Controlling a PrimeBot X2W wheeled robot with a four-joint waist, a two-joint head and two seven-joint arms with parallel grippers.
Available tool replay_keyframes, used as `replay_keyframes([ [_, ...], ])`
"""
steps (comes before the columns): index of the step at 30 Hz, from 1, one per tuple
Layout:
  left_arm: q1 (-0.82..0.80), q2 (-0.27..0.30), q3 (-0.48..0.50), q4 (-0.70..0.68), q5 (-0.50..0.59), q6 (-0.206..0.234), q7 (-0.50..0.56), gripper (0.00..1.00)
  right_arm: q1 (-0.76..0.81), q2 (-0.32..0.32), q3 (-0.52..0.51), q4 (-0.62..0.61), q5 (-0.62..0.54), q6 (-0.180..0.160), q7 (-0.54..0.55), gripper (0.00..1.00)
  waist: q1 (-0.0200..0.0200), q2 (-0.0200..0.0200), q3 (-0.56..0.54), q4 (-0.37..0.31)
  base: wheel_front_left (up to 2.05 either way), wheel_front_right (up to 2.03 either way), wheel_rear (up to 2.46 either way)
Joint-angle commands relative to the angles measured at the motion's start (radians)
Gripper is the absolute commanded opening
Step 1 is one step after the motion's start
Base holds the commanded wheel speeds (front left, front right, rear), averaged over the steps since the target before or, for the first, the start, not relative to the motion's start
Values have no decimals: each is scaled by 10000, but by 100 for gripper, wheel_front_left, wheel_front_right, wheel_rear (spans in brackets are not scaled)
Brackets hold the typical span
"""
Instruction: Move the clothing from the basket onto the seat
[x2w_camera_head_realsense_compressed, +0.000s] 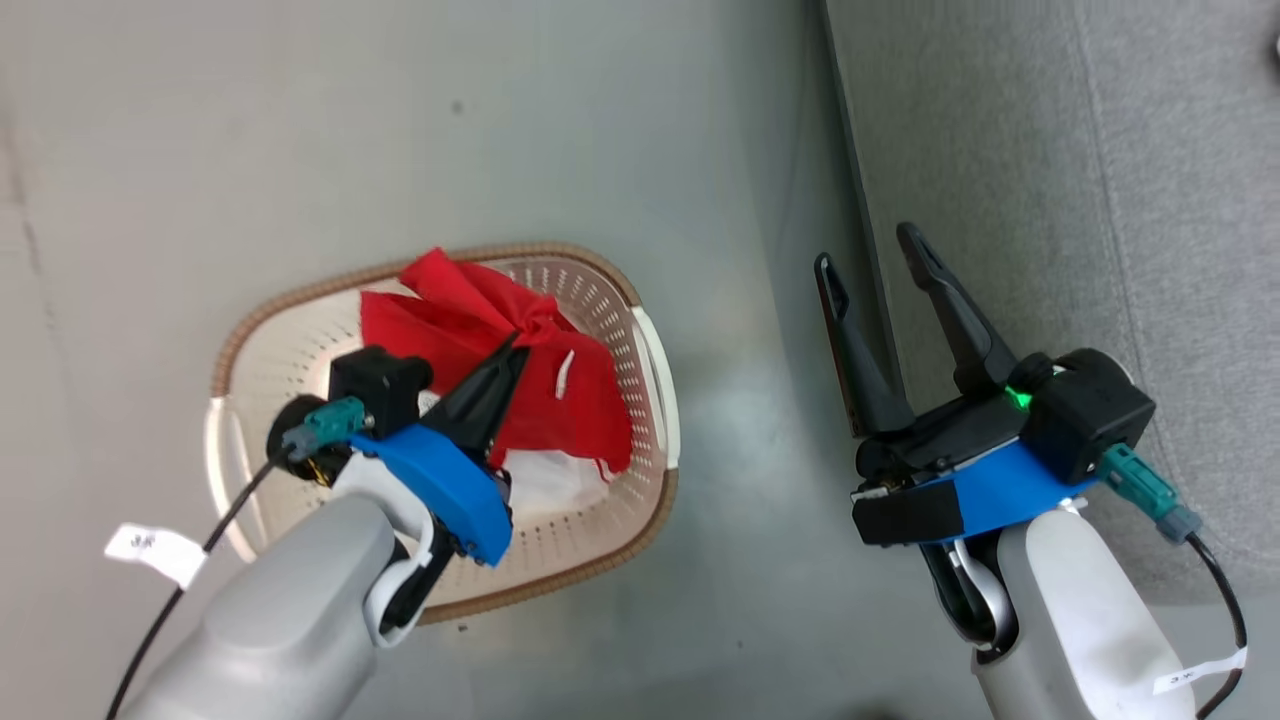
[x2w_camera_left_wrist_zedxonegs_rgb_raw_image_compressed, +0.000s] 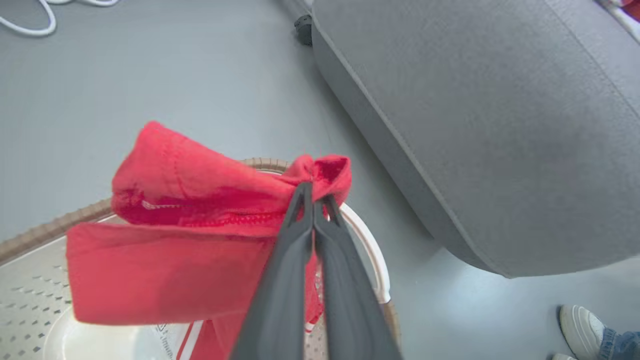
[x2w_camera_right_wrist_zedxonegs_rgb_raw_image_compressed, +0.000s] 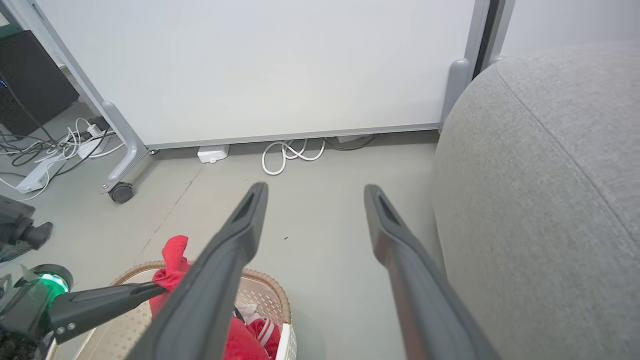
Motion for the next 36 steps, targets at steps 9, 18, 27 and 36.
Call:
replay_keyframes([
  [9, 1999, -531, 1942, -1865, 599, -19, -45, 0, 779, -5, -150, 142, -82, 5, 381, 100, 1, -1, -2578, 802, 0, 0, 0],
  [18, 3261, -701, 2956, -3051, 868, -19, -45, 0, 1452, -5, -253, 33, -27, 5, 757, 100, 1, -1, -4012, 1055, 0, 0, 0],
  [27, 3486, -738, 3091, -3309, 1168, -19, -46, 0, 2100, -5, -391, 48, 63, 5, 983, 100, 1, -1, -5175, 1302, 0, 0, 0],
  [36, 2520, -753, 2306, -3124, 1135, -19, -46, 0, 2617, -5, -270, 59, 249, 5, 1198, 100, 1, -1, -5932, 1664, 0, 0, 0],
])
